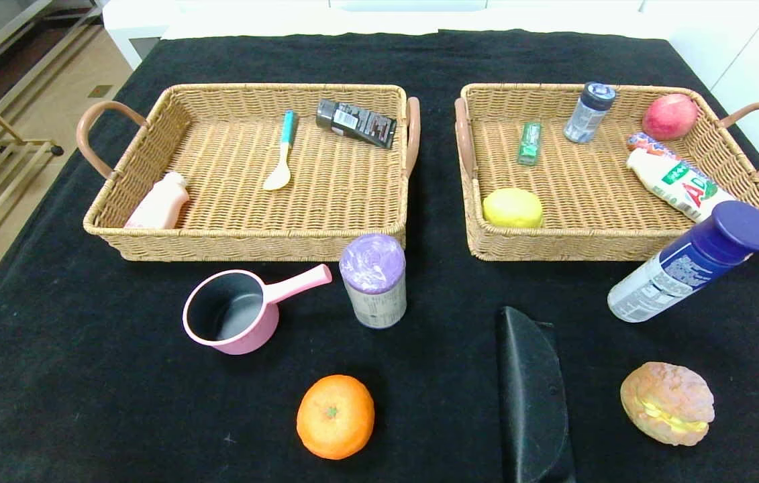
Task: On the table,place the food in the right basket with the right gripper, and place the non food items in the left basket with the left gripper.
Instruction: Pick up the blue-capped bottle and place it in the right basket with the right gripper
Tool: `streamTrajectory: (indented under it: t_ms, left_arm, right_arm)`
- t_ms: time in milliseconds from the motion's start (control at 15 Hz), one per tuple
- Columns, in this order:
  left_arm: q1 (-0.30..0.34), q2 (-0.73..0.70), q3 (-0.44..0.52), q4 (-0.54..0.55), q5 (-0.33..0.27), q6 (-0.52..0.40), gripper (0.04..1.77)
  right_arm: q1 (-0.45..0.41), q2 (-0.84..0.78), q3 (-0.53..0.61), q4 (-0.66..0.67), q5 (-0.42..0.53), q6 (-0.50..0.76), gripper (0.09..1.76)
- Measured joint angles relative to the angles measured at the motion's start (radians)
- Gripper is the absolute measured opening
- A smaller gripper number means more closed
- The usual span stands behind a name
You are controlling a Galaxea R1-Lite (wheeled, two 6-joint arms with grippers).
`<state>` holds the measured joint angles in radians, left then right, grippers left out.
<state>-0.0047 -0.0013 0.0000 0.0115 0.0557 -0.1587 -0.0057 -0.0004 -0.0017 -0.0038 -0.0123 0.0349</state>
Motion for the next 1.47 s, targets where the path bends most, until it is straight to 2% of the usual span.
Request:
streamTrajectory:
  t_ms: [200, 467, 600, 800, 1000, 1133, 1267, 1467]
  left_arm:
    - [0.000, 0.000, -0.007, -0.027, -0.028, 0.040, 1.72]
    - [-0.001, 0.063, -0.174, -0.021, -0.190, -0.093, 1.72]
    - [-0.020, 0.166, -0.264, -0.021, -0.250, -0.103, 1.72]
    - [-0.070, 0.376, -0.411, -0.024, -0.340, -0.094, 1.72]
    - [-0.179, 0.587, -0.574, -0.023, -0.406, -0.082, 1.72]
    - [-0.283, 0.705, -0.649, -0.025, -0.418, -0.079, 1.72]
    - [-0.361, 0.804, -0.696, -0.028, -0.420, -0.071, 1.72]
    - [-0.401, 0.905, -0.779, -0.028, -0.421, -0.053, 1.72]
  right_arm:
    - [-0.001, 0.013, -0.051, 0.008, 0.005, 0.009, 1.71]
    - [0.013, 0.141, -0.265, 0.036, 0.091, 0.027, 1.71]
    - [0.031, 0.241, -0.340, 0.037, 0.156, 0.027, 1.71]
    - [0.045, 0.394, -0.454, 0.034, 0.303, 0.026, 1.71]
    - [0.065, 0.545, -0.554, 0.032, 0.390, 0.021, 1.71]
    - [0.128, 0.625, -0.600, 0.031, 0.396, 0.020, 1.71]
    - [0.210, 0.686, -0.636, 0.030, 0.354, 0.023, 1.71]
    - [0.329, 0.746, -0.664, 0.030, 0.231, 0.027, 1.71]
